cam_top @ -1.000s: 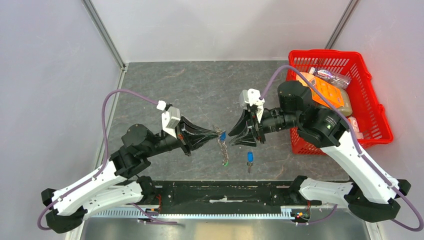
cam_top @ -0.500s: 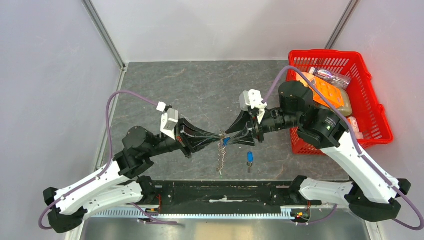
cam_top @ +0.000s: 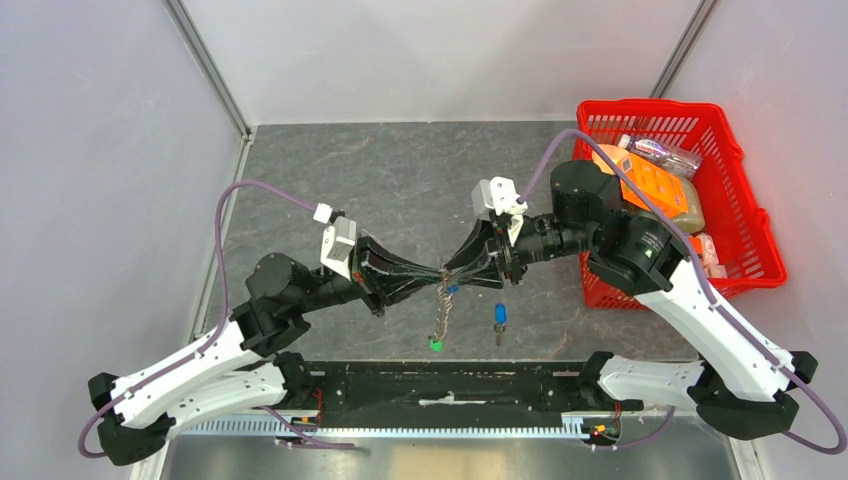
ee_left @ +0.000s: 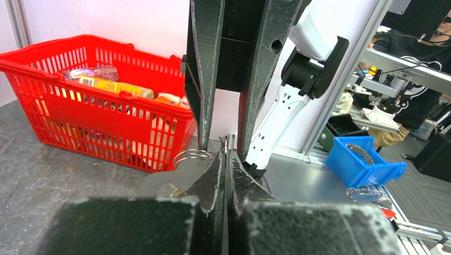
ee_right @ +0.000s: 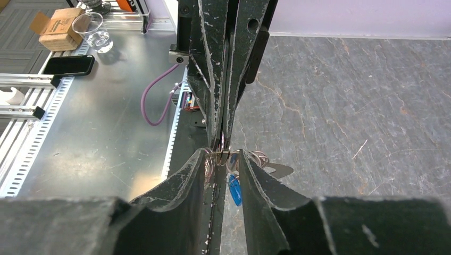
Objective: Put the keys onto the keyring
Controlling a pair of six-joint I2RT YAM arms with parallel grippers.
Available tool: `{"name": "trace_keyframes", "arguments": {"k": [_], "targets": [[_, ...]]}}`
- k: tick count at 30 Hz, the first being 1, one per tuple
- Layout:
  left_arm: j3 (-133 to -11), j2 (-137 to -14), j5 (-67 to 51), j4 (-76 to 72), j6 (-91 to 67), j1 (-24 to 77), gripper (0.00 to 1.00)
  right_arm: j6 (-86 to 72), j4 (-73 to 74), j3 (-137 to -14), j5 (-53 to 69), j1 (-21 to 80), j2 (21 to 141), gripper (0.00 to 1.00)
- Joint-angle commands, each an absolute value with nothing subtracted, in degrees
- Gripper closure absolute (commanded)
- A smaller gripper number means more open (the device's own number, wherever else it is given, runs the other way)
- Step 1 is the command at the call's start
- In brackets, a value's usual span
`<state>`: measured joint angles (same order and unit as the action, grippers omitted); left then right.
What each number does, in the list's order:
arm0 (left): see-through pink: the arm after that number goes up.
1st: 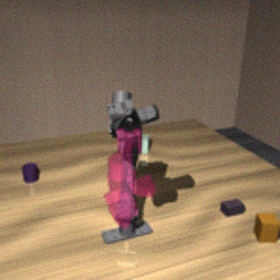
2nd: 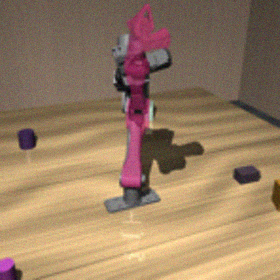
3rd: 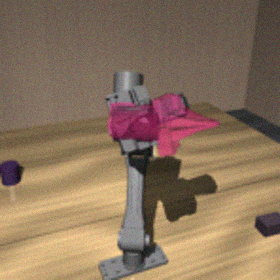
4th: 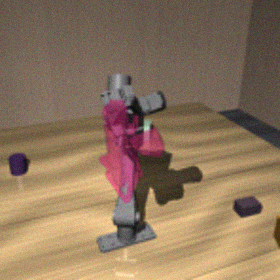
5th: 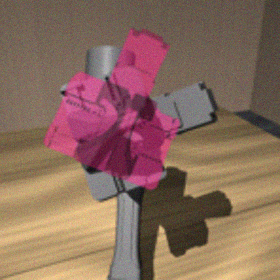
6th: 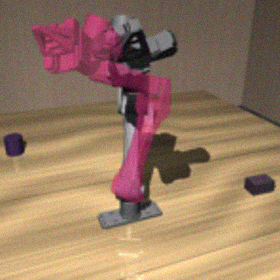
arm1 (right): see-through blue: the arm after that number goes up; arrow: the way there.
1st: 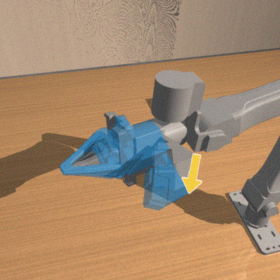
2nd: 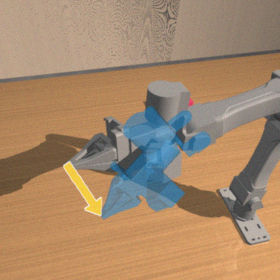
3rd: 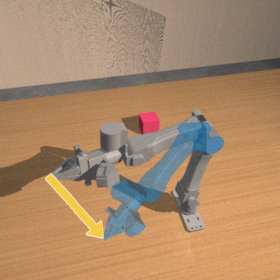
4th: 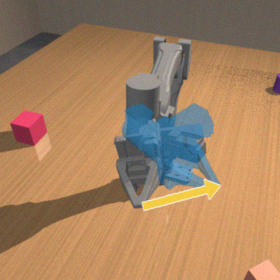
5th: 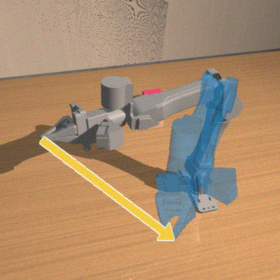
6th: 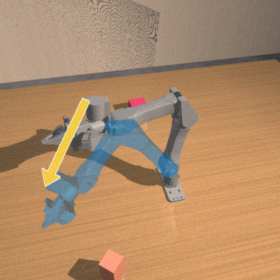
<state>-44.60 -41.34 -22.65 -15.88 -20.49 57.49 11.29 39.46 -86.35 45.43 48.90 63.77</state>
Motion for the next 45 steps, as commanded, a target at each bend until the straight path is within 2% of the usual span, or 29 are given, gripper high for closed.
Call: {"name": "trace_keyframes", "arguments": {"k": [1,10,17,21,25,31,33,38,45], "targets": [[-44.17,-40.61,-22.61,-21.71,-22.54,57.39,0.98,10.57,36.95,-87.80,46.14,49.47,63.64,0.65],[-43.44,-40.71,-23.11,-22.62,-22.84,57.39,0.98,9.94,36.39,-87.93,45.94,49.75,63.20,1.00],[-43.29,-41.39,-24.84,-23.31,-23.39,57.39,0.96,9.33,35.86,-88.44,46.24,49.83,63.04,1.00],[-42.99,-41.54,-25.26,-23.35,-23.12,57.39,0.74,8.88,35.93,-89.22,46.06,49.83,62.96,1.00],[-42.72,-41.48,-25.04,-23.25,-22.94,57.39,0.67,8.71,35.90,-89.26,46.17,49.83,62.94,1.00],[-42.80,-42.36,-24.77,-23.25,-22.85,57.39,0.69,8.44,35.95,-89.47,46.91,49.83,62.54,1.00],[-43.02,-42.69,-24.70,-23.24,-22.72,57.39,0.73,8.48,36.20,-89.73,47.02,49.83,62.40,1.00],[-43.58,-43.56,-24.42,-23.08,-22.71,57.39,0.96,8.87,37.30,-90.25,47.32,49.83,62.06,1.00],[-42.77,-43.39,-24.85,-25.09,-22.96,57.36,0.98,9.58,38.58,-89.20,47.82,49.83,61.30,1.00]]}}
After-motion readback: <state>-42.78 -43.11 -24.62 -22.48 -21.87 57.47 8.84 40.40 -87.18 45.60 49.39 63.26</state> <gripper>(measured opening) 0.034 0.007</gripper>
